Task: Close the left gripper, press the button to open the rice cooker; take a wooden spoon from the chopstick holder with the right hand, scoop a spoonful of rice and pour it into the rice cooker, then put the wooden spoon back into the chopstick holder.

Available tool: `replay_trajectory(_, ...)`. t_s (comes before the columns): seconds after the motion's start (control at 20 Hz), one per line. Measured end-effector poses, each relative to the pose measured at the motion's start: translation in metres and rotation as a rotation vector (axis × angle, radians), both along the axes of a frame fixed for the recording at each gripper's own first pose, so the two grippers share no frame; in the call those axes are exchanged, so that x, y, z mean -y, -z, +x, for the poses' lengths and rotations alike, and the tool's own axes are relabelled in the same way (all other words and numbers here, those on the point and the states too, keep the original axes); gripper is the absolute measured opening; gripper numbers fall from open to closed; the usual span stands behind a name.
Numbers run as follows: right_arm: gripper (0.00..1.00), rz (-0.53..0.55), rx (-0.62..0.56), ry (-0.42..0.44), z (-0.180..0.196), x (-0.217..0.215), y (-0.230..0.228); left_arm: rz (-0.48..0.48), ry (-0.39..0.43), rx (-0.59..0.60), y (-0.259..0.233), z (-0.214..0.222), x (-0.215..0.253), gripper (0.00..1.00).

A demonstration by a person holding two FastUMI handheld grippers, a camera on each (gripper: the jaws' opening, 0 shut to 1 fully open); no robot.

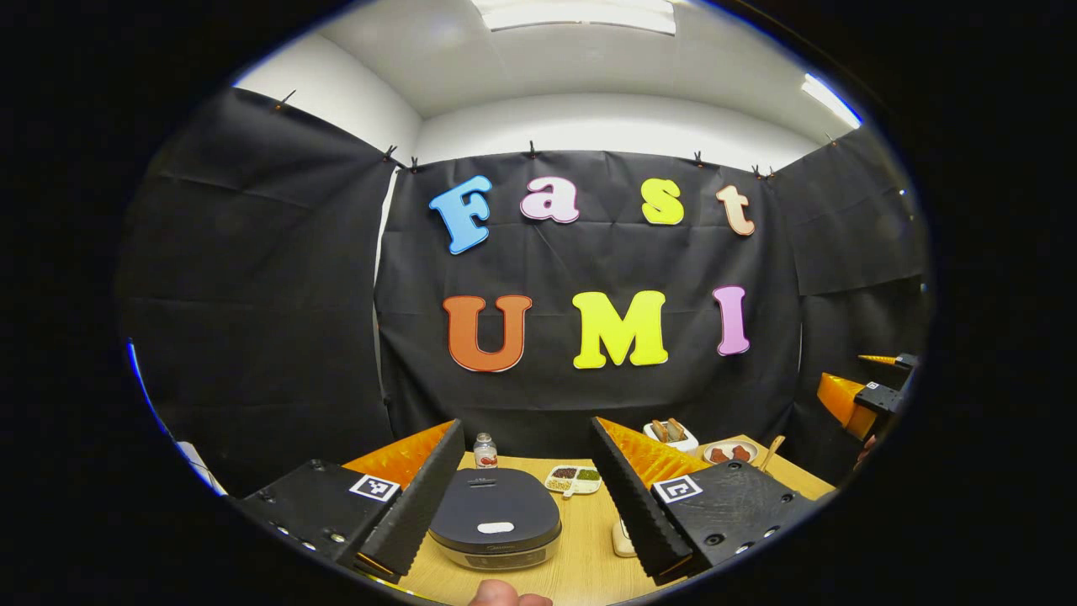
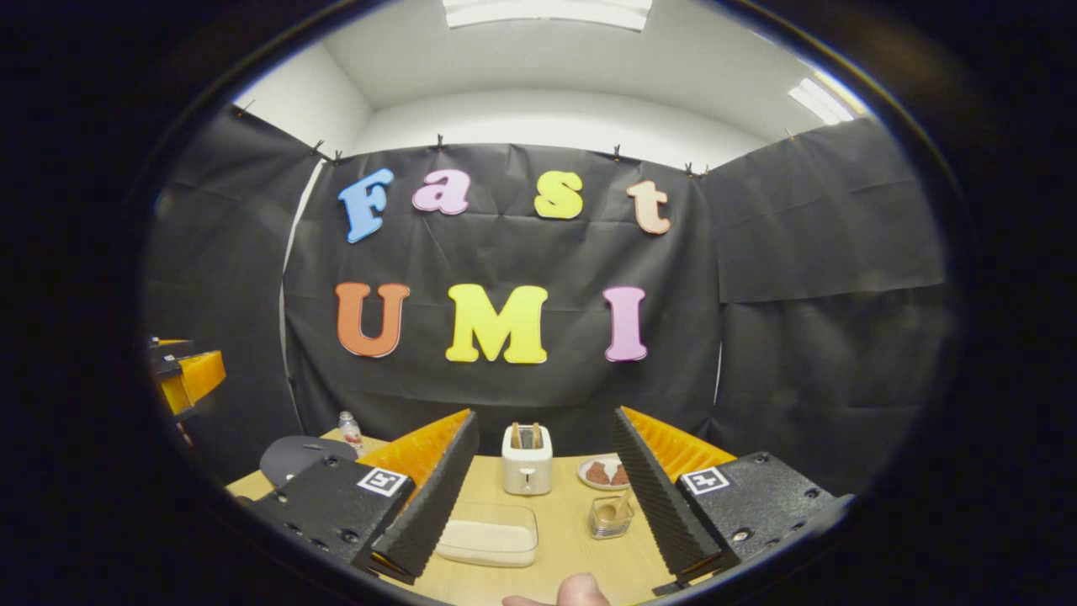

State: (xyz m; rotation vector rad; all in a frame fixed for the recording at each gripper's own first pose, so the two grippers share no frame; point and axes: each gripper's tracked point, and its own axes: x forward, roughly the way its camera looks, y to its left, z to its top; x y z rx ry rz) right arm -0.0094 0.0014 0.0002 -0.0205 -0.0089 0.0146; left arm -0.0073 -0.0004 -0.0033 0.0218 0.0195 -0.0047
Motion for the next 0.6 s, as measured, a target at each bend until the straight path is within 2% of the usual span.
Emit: replay_trajectory(0.6,1.00,-0.002,-0.019,-0.004,0.0045,-0.0004,0.0087,0.016,0.003,-0.022,0.0028,0.0029,-0.0042,0.94)
